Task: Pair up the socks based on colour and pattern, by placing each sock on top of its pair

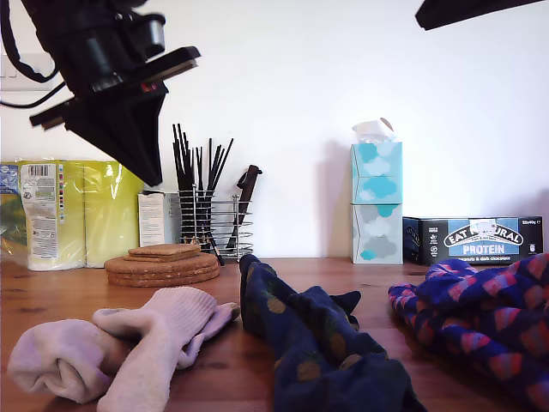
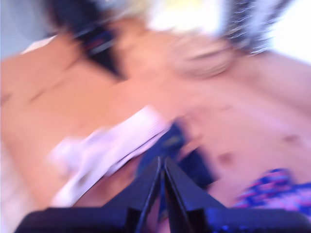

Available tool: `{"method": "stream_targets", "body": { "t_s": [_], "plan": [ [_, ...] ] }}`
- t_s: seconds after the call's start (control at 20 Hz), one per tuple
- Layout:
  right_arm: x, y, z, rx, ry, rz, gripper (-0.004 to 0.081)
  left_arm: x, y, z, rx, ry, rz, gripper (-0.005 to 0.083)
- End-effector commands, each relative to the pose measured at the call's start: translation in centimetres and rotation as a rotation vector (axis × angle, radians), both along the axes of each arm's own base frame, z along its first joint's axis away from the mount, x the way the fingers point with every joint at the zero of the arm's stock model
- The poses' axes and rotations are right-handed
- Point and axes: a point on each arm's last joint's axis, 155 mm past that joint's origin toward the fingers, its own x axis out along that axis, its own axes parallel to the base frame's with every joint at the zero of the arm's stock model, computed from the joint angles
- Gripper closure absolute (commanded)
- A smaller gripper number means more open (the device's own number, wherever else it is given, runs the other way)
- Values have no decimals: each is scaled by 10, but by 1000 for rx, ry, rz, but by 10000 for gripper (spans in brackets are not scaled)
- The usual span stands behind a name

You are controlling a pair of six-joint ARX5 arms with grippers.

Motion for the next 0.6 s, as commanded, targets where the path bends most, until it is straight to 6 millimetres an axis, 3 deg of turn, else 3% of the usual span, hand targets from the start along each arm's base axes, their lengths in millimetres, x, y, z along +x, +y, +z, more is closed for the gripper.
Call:
{"method": "stream_targets", "body": {
  "t_s": [0.0, 0.2, 0.35, 0.55],
  "plan": [
    [19, -16, -7, 12, 6, -87, 782, 5, -3, 8, -3, -81, -48, 797],
    [58, -67, -5, 63, -48, -285, 782, 15, -2, 35, -67, -324, -96, 797],
    [66, -97, -8, 85, -63, -356, 782, 11, 13, 33, -109, -450, -91, 797],
    [56, -107, 5, 120, -127, -373, 782, -5, 32, 54, -178, -655, -73, 797]
  ]
}}
